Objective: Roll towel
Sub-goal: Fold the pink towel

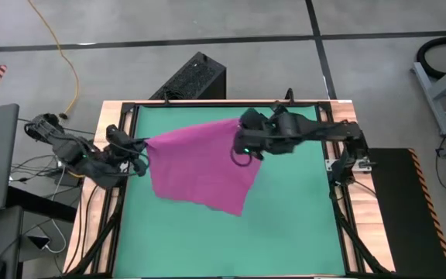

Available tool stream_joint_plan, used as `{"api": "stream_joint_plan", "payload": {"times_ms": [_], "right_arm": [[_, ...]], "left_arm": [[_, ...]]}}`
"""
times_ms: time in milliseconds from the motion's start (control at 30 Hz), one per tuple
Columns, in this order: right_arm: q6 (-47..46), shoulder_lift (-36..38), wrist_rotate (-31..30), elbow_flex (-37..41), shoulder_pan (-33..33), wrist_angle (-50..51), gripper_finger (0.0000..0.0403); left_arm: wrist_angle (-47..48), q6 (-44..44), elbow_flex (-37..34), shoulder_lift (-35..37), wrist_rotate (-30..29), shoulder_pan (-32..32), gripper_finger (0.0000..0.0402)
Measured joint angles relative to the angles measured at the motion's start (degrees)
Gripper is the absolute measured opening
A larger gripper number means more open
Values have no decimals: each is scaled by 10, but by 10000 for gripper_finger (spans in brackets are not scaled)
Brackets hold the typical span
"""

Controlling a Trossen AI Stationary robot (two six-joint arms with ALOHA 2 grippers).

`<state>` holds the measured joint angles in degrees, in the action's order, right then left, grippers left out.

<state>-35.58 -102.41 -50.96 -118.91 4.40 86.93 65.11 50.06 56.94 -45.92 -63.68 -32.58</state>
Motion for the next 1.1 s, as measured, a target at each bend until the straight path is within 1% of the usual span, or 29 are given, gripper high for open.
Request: {"api": "stream_joint_plan", "payload": {"times_ms": [133, 233, 300, 433, 467, 533, 600, 667, 733, 833, 933, 1033, 1100], "right_arm": [[33, -1, 7, 87, -39, -74, 0], [72, -1, 32, 136, -60, -148, 0], [94, -1, 49, 162, -70, -194, 0], [126, -1, 75, 193, -82, -264, 0], [131, -1, 84, 197, -84, -274, 0], [131, -1, 93, 198, -88, -283, 0], [132, -1, 95, 198, -90, -292, 0], [132, 0, 94, 198, -90, -300, 0], [135, 0, 95, 198, -90, -300, 0], [137, 0, 95, 198, -91, -297, 0], [136, 0, 99, 198, -98, -287, 0], [136, 0, 105, 198, -107, -288, 0], [136, 0, 105, 198, -118, -287, 0]], "left_arm": [[-14, 35, -91, 10, 3, 46, 0], [-48, 42, -151, 19, 2, 80, 0], [-71, 31, -188, 21, -1, 100, 0], [-107, 5, -244, 21, -40, 140, 1], [-121, -9, -255, 19, -46, 151, 3], [-181, -57, -275, 17, -43, 172, 12], [-243, -117, -294, 17, -21, 192, 27], [-317, -172, -315, 17, 13, 209, 48], [-364, -238, -330, 17, 50, 227, 73], [-432, -324, -348, 17, 87, 248, 116], [-454, -404, -355, 16, 110, 260, 162], [-457, -438, -355, 17, 105, 274, 198], [-461, -442, -355, 16, 108, 293, 213]]}}
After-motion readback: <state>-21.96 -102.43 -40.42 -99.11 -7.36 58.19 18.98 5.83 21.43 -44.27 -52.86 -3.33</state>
